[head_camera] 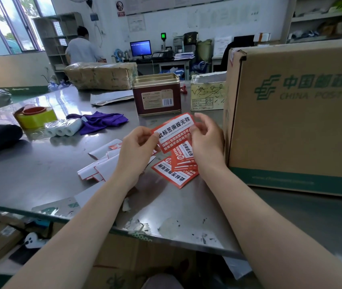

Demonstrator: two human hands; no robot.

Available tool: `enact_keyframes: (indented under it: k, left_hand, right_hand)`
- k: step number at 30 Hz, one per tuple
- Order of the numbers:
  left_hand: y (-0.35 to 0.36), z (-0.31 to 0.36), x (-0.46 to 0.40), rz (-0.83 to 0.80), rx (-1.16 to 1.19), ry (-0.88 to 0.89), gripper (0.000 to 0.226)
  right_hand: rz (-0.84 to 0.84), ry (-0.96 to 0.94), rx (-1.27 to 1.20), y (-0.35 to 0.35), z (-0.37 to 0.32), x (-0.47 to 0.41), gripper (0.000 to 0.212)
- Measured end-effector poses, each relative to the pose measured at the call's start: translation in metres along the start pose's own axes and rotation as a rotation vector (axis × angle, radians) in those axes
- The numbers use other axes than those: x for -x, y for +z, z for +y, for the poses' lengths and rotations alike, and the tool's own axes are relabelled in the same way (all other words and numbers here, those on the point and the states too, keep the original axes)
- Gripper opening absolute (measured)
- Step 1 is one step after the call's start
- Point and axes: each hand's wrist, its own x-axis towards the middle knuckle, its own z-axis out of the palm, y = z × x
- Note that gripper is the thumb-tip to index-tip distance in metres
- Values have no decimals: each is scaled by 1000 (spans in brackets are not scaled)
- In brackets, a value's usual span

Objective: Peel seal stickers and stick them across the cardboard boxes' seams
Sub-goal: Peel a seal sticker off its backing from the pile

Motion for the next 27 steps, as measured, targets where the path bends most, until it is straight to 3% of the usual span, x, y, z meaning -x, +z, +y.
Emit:
enact_keyframes:
  k: [4, 7, 11, 14, 27]
  left_hand:
    - [0, -2, -2, 24, 114, -89, 17]
    - [0, -3, -1, -12, 203, -139, 21]
    - [1, -6, 0, -107, 235, -123, 21]
    - [3, -5, 3, -148, 292, -116, 24]
    - [1, -8, 2, -152, 232, -40, 21]
  right_hand:
    - [51, -357, 328, 6, 1, 6, 39]
    - [-56, -498, 443, 11, 1, 10, 33]
    - [-195, -545, 521, 16, 4, 11, 24]
    - [-182, -526, 440, 15, 6, 11, 19]
    - [-140, -522, 525, 13, 8, 8, 19]
